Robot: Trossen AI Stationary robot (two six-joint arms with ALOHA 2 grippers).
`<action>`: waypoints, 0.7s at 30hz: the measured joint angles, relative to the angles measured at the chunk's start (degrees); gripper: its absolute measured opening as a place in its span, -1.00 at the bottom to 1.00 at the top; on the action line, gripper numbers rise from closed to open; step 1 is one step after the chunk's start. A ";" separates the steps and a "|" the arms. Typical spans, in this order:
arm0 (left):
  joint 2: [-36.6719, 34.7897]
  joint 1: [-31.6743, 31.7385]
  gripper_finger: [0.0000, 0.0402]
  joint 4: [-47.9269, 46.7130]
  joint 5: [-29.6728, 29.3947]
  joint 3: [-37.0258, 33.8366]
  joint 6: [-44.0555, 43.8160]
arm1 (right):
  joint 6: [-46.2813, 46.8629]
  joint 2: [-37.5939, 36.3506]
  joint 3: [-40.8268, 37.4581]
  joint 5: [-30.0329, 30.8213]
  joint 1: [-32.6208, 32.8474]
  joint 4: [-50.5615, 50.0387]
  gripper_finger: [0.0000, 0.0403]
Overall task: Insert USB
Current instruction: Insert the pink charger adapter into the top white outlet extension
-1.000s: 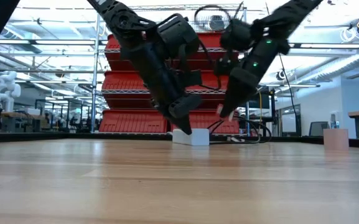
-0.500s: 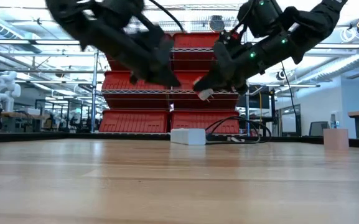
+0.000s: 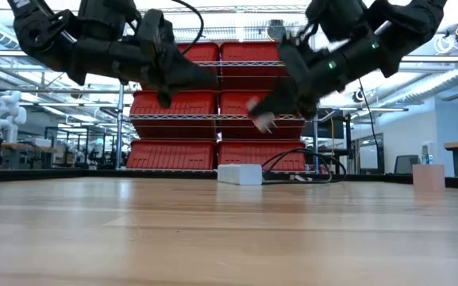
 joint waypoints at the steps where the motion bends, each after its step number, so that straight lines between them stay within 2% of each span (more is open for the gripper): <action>1: 0.00 0.00 -0.87 -0.24 -0.71 0.00 -0.01 | 2.26 0.00 0.00 0.00 -0.18 -3.06 -0.40; 7: 0.02 0.00 -0.82 -1.62 -4.75 0.00 0.04 | 14.96 0.00 0.00 -0.24 -1.68 -15.06 -0.40; 13: 0.04 0.03 -0.82 -3.03 -4.95 0.02 0.42 | 20.18 0.00 -0.02 -1.28 -2.35 -18.25 -0.39; 18: 0.04 0.04 -0.82 -3.58 -4.97 0.02 0.38 | 21.86 0.00 0.00 -4.73 -3.12 -18.14 -0.02; 21: 0.04 0.02 -0.82 -3.69 -4.97 0.02 0.38 | 21.88 0.00 0.00 -5.12 -3.20 -18.11 0.10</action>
